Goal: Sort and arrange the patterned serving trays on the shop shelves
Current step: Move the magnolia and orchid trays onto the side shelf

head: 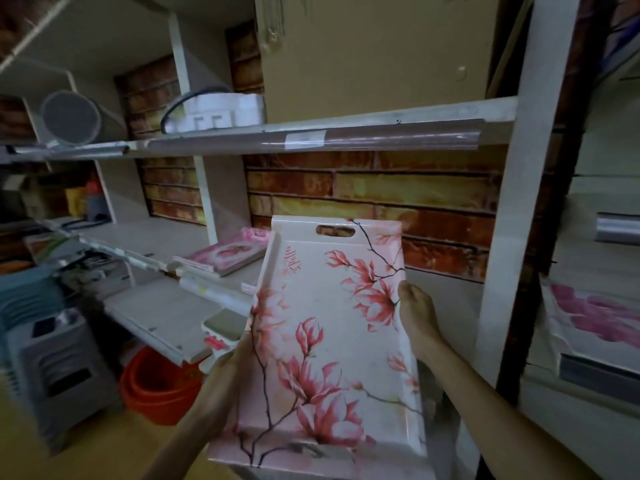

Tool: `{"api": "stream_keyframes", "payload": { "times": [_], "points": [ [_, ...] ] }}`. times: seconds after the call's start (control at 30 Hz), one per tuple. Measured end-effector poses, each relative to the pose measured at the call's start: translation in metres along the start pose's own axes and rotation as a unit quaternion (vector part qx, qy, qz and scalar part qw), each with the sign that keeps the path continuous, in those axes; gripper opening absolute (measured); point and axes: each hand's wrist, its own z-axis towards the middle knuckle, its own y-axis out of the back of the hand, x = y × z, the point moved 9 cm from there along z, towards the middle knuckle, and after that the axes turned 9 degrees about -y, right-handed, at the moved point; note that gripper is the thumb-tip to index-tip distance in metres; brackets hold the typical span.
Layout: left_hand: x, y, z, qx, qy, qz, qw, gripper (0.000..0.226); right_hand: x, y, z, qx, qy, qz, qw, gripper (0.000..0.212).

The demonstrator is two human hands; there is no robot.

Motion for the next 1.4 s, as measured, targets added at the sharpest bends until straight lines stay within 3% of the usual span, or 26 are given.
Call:
{"api": "stream_keyframes", "payload": {
  "times": [0.13, 0.3, 0.6, 0.83, 1.03, 1.13, 1.23, 1.4],
  "points": [
    [0.012, 0.015, 0.053, -0.028, 0.046, -0.030, 0.998, 0.049, 0.014, -0.030, 0.045, 0.012, 0.002, 0.009, 1.000, 0.037],
    [0.016, 0.023, 0.111, -0.052, 0.042, -0.017, 0.998, 0.049, 0.031, -0.056, 0.095, 0.000, 0.015, 0.000, 1.000, 0.034],
    [0.038, 0.028, 0.193, -0.021, 0.063, -0.042, 0.997, 0.056, 0.045, -0.094, 0.149, 0.007, 0.021, -0.026, 0.999, 0.026],
    [0.054, 0.027, 0.264, 0.020, 0.097, -0.082, 0.992, 0.045, 0.047, -0.119, 0.173, -0.015, 0.035, -0.056, 0.998, 0.013],
    [0.033, 0.016, 0.323, 0.112, 0.005, -0.034, 0.993, 0.029, 0.038, -0.133, 0.185, -0.076, 0.016, -0.104, 0.992, 0.027],
    [0.030, 0.016, 0.354, 0.152, -0.042, 0.034, 0.987, 0.041, 0.035, -0.136, 0.188, -0.123, 0.017, -0.152, 0.981, 0.041],
    [0.030, 0.010, 0.381, 0.168, -0.120, 0.109, 0.972, 0.029, 0.037, -0.136, 0.187, -0.164, 0.014, -0.203, 0.965, 0.039],
    [0.049, -0.008, 0.409, 0.185, -0.167, 0.234, 0.940, 0.047, 0.032, -0.133, 0.192, -0.207, -0.006, -0.248, 0.946, 0.035]
  ]
}}
